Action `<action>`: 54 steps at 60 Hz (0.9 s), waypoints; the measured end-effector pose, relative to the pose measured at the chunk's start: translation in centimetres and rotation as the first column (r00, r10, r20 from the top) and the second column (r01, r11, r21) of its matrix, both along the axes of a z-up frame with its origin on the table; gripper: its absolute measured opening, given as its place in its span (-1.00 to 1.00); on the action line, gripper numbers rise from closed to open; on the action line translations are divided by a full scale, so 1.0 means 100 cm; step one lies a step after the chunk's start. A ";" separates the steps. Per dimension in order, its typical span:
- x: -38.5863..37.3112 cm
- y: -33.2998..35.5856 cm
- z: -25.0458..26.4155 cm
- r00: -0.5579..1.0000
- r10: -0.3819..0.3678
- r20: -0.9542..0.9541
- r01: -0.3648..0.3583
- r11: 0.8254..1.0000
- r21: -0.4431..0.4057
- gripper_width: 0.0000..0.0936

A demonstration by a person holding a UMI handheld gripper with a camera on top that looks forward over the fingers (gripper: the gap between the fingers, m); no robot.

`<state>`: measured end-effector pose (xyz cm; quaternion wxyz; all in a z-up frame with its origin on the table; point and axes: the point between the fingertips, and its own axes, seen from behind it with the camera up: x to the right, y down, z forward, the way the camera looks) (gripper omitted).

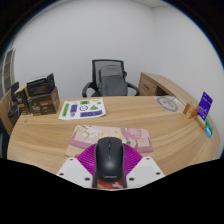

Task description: Arrange mouse

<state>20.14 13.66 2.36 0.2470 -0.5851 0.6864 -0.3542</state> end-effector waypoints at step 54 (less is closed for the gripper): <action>-0.139 0.046 0.111 0.994 0.104 -0.019 -0.104 0.995 0.002 0.85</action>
